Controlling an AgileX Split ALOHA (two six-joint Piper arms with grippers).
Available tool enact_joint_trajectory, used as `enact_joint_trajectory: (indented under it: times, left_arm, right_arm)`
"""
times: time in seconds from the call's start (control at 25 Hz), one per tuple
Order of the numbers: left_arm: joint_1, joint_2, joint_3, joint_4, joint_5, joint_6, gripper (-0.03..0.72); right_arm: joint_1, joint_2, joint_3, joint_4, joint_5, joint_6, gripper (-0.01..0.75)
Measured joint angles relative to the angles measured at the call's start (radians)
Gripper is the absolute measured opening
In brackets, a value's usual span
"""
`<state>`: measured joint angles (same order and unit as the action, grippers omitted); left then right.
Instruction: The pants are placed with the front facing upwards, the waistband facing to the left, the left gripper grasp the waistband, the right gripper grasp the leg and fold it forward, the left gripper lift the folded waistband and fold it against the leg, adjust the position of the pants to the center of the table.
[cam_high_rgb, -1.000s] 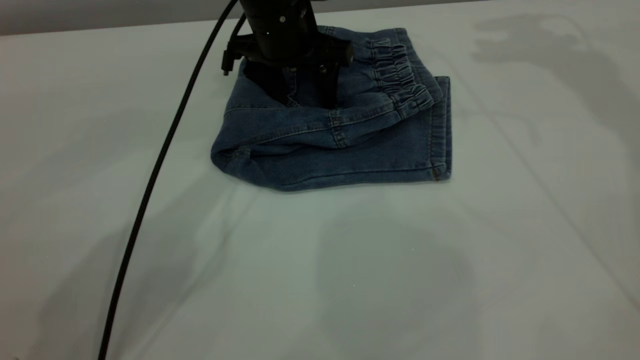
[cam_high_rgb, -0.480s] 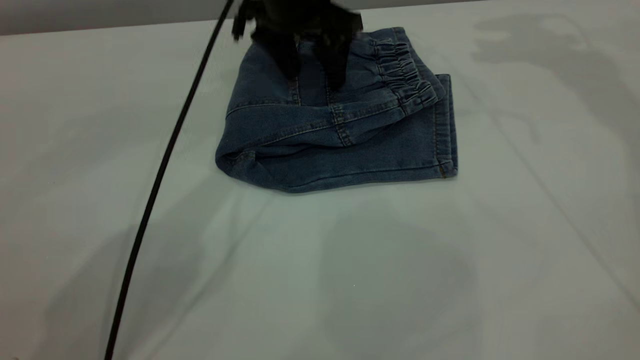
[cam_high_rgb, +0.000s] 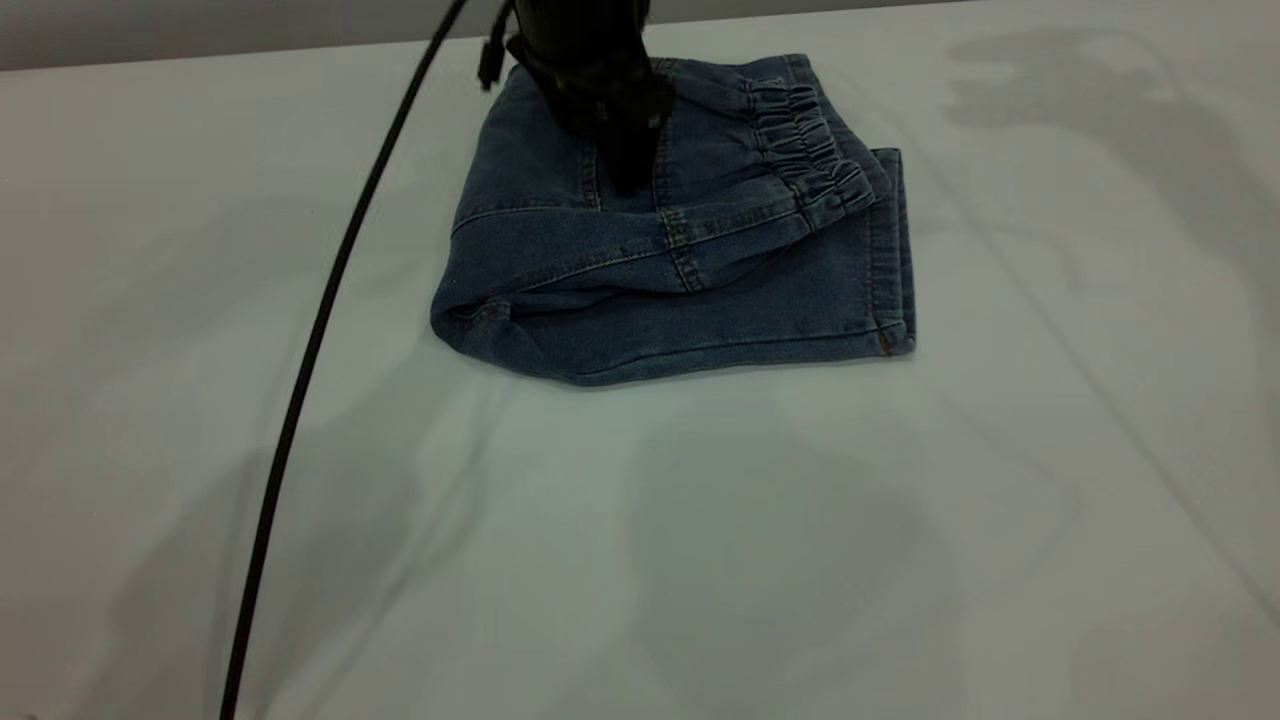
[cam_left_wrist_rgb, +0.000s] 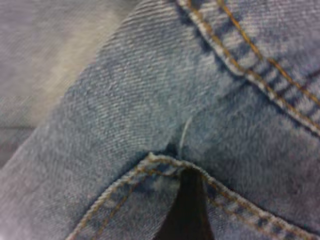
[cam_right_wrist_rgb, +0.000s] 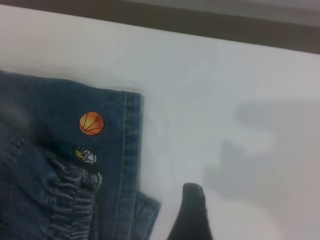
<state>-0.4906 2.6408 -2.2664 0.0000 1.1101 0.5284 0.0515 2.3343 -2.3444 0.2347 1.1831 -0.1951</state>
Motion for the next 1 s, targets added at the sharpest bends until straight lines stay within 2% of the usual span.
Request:
enact_joint_trajectory:
  times: [0.12,0.44,0.8,1.0]
  left_arm:
    - [0.0,0.005,0.0,0.0,-0.001,-0.036,0.58]
    - [-0.018,0.005,0.001,-0.033,0.007,-0.274,0.58]
    - [-0.043,-0.01,0.001,-0.025,0.018,-0.277,0.58]
    - [-0.043,-0.025,-0.059,0.02,0.102,-0.277,0.58]
  right_arm:
    - [0.0,0.0,0.0,-0.001,-0.003,-0.002,0.51]
    - [0.0,0.0,0.0,-0.002,-0.021,-0.002,0.51]
    - [0.0,0.0,-0.006,-0.003,-0.026,-0.001,0.51]
    - [0.0,-0.016,-0.006,-0.003,-0.028,-0.003,0.51]
